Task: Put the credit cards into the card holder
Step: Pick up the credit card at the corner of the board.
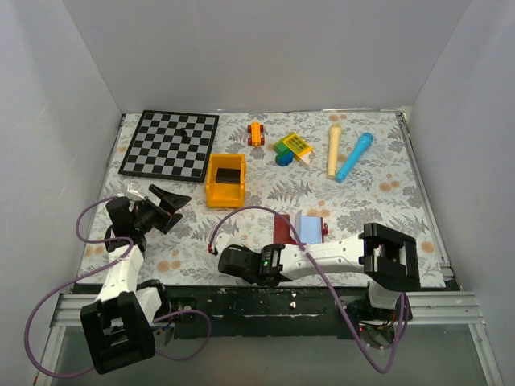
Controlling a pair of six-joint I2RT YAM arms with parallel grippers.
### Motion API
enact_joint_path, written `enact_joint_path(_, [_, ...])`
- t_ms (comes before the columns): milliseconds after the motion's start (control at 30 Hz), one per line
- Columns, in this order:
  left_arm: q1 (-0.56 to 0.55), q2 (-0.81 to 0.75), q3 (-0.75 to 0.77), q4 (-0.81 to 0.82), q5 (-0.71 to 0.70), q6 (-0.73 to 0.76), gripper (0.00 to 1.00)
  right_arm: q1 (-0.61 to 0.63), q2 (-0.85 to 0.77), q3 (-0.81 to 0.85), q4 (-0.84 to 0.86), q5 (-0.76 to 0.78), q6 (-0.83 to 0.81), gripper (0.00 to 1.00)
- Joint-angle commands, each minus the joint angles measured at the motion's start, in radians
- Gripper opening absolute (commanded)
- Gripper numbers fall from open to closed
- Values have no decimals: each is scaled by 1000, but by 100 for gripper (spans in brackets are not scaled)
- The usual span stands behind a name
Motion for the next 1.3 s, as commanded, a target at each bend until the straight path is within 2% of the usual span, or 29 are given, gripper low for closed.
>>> enact_joint_path(0, [5,-3,-11,15,21,1,98,-15,-42,-13,-15,26,-4,18])
enact_joint_path(400, [3,0,-14,19,22,1,98,-79,-75,-48,-3,9,-27,2])
enact_joint_path(667, [5,-12,-2,18,36,25,98,-118,-105,-70,25,-52,-7,1])
enact_joint_path(833, [5,-92,64,-97,-8,91,98,-213,-211,-114,85,-189,51,1])
enact_joint_path(967, [-6,-115,110,-125,-18,107,98,-294,-364,-174,146,-247,91,1])
enact_joint_path(1100, [-79,-88,161,-126,-74,122,96,-384,-522,-203,119,-207,138,1])
enact_joint_path(1267, [-384,9,283,-125,-277,130,96,-512,-688,-211,-18,-103,206,1])
